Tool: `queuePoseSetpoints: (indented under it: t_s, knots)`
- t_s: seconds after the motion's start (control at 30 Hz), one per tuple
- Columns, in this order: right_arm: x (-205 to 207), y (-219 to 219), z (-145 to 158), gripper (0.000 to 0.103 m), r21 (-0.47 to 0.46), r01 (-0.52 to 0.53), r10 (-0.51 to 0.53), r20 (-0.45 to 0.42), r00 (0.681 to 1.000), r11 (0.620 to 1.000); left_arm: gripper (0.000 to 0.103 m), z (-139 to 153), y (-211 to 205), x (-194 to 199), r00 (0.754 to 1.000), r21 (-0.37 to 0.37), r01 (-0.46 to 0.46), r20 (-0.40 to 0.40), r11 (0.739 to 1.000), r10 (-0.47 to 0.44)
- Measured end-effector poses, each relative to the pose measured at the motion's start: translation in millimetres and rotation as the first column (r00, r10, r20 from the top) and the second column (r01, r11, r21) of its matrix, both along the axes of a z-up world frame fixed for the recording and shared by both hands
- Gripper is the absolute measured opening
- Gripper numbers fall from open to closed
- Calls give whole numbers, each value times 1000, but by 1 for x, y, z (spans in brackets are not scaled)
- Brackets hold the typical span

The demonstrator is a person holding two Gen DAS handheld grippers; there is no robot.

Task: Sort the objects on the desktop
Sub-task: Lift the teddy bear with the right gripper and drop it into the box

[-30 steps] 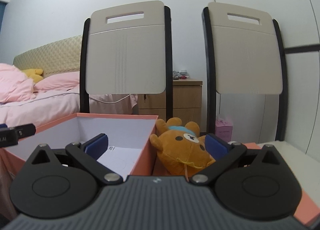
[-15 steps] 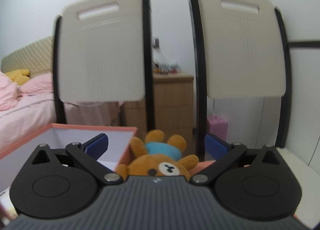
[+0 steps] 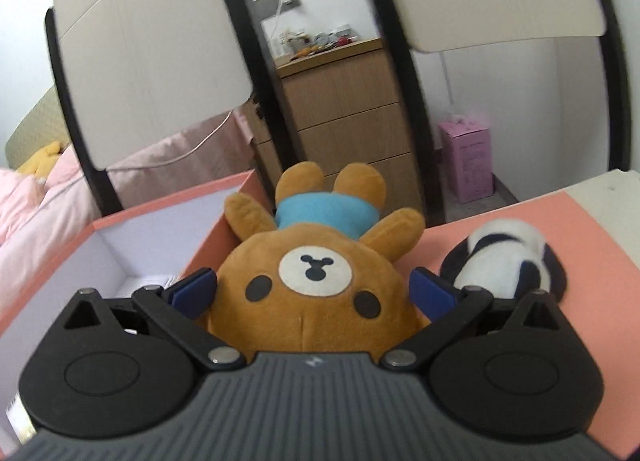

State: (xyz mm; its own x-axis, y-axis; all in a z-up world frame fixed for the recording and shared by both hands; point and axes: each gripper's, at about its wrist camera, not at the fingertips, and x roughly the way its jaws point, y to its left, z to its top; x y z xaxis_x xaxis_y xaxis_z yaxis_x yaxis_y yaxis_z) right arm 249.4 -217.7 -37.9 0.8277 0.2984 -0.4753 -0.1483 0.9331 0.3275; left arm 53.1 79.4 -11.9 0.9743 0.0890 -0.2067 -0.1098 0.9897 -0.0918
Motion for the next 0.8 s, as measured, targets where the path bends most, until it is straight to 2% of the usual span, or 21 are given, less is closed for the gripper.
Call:
queuePoseSetpoints:
  t_s: [0.1, 0.17, 0.27, 0.53, 0.8]
  knots:
    - [1, 0, -3, 98, -12, -19, 19, -6, 1000, 1000, 103, 0, 2, 0, 1000, -11, -6, -1, 1000, 6]
    - [1, 0, -1, 83, -10, -27, 27, -10, 1000, 1000, 103, 0, 3, -1, 1000, -17, -7, 1, 1000, 7]
    - [-2, 0, 4, 70, -5, -19, 19, 0, 1000, 1000, 103, 0, 2, -1, 1000, -13, -7, -1, 1000, 7]
    - [-22, -8, 22, 67, 10, 14, -15, 72, 997, 1000, 103, 1, -9, -4, 1000, -3, -8, 8, 1000, 8]
    - [-55, -3, 55, 68, -42, 46, -34, 262, 965, 998, 103, 2, -11, -8, 1000, -3, -4, 18, 1000, 5]
